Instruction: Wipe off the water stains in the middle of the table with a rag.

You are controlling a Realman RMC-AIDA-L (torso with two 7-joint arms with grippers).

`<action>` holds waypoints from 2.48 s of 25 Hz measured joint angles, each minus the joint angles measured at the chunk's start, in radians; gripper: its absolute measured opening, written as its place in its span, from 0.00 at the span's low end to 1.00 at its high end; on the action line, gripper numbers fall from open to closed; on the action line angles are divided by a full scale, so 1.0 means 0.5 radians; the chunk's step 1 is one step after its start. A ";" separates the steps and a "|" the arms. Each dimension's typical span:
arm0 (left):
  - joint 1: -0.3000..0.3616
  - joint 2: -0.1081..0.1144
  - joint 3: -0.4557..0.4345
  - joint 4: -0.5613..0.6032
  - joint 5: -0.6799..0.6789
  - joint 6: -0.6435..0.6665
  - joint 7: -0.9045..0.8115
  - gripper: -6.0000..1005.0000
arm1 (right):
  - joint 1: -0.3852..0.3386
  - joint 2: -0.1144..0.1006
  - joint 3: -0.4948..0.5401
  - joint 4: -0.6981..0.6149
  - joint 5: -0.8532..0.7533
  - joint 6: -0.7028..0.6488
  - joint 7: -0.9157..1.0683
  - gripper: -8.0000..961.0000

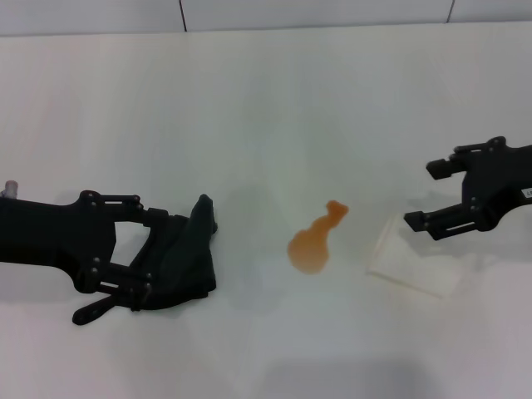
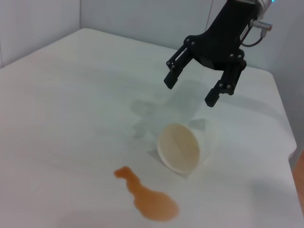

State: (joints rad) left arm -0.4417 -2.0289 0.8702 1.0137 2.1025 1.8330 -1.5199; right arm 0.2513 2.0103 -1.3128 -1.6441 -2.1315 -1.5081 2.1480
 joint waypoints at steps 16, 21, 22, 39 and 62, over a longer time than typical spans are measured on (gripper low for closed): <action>-0.001 -0.007 0.002 -0.004 0.008 0.005 0.002 0.86 | 0.023 0.001 -0.329 -0.375 -0.510 -0.227 0.569 0.88; -0.005 -0.008 0.007 -0.003 0.004 0.009 0.001 0.86 | 0.042 0.001 -0.365 -0.371 -0.517 -0.214 0.612 0.88; -0.006 -0.008 0.008 -0.003 0.001 0.011 0.002 0.86 | 0.051 0.001 -0.369 -0.367 -0.526 -0.214 0.627 0.88; -0.006 -0.013 -0.001 -0.009 0.001 0.008 0.012 0.86 | 0.128 0.005 -0.560 -0.295 -0.669 -0.150 0.737 0.88; -0.002 -0.013 -0.001 -0.014 -0.004 0.000 0.015 0.86 | 0.170 0.005 -0.680 -0.008 -0.715 0.048 0.723 0.87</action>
State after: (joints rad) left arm -0.4425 -2.0356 0.8697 1.0068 2.1003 1.8330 -1.5124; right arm 0.3362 2.0126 -1.6528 -1.6479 -2.4889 -1.4839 2.5093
